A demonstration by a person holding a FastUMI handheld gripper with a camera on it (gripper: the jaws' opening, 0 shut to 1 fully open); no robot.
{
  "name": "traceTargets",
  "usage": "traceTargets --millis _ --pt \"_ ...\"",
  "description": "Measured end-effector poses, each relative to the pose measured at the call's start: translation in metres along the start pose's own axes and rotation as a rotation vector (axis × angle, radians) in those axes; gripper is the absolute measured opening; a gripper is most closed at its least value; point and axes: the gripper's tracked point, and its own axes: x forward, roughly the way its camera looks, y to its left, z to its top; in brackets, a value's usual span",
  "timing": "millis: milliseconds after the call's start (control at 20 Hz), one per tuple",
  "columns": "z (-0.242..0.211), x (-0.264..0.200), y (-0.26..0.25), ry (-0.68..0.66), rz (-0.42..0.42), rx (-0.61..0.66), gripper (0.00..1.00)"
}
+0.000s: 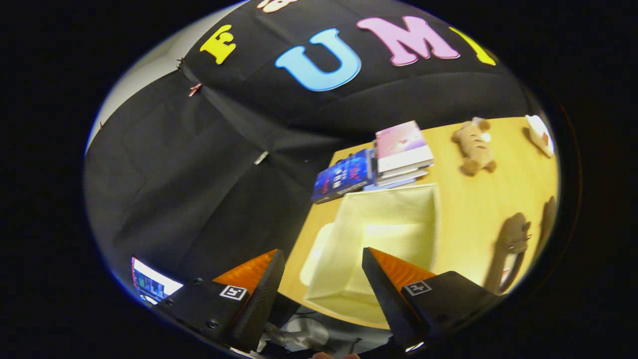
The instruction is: Open the storage box then place both shoes into the box .Put the left shoe in first, then the right shoe, with the right side of both shoes facing outward in a uniform manner.
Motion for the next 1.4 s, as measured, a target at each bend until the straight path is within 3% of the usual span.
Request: traceTargets --millis 300,550,900,1300,1350,1400 --pt "-0.016 -0.061 -0.146 -0.046 -0.279 -0.072 0.99" --pt "-0.04 -0.102 -0.257 0.005 -0.46 -0.115 0.99" --pt "-0.075 -0.096 -0.358 0.116 -0.561 -0.097 0.99" --pt "-0.083 -0.044 -0.405 0.147 -0.617 -0.026 0.99" --pt "-0.081 -0.04 -0.412 0.136 -0.635 -0.001 0.96" --pt "-0.084 -0.036 -0.414 0.14 -0.639 0.032 0.88"
